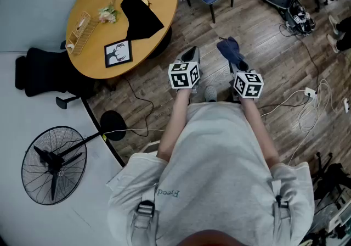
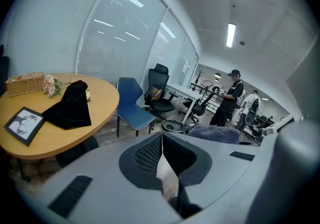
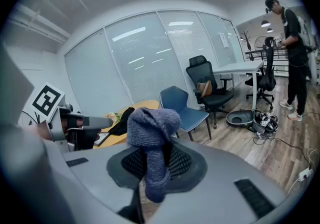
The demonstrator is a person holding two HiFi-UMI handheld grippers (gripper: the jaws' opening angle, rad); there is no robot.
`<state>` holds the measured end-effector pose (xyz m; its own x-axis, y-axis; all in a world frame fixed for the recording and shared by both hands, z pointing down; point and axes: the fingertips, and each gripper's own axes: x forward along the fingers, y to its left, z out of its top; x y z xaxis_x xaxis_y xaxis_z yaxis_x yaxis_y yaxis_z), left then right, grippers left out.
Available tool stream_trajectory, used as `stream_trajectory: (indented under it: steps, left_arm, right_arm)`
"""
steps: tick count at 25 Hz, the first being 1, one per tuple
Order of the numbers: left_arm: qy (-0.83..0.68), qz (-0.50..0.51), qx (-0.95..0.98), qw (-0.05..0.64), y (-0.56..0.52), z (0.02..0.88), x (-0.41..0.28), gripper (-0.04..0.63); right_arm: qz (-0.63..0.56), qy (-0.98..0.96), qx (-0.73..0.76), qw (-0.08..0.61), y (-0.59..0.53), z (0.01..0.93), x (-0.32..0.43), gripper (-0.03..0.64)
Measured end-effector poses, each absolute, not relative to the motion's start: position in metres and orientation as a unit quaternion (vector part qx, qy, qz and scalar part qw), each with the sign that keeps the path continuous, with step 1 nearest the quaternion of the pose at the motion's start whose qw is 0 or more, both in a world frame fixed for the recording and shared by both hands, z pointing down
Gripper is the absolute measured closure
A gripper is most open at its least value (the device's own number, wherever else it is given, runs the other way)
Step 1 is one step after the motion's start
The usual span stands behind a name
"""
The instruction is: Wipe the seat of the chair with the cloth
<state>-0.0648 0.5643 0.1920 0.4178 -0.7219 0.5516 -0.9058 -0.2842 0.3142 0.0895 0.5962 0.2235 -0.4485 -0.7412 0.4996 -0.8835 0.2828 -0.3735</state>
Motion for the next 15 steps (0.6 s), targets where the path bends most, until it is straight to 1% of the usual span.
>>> stream_trajectory:
  steps: [9, 15]
  left_arm:
    - [-0.516, 0.148, 0.787, 0.304, 0.566, 0.189, -0.064, 0.568]
    - [-0.510, 0.141, 0.783, 0.326, 0.565, 0.204, -0.054, 0.568]
  right_arm:
    - [0.301, -0.789, 0.520, 0.125, 0.599, 0.222, 0.093, 0.551]
    - [0.311, -0.782, 0.527, 0.119, 0.602, 0.228, 0.107, 0.550]
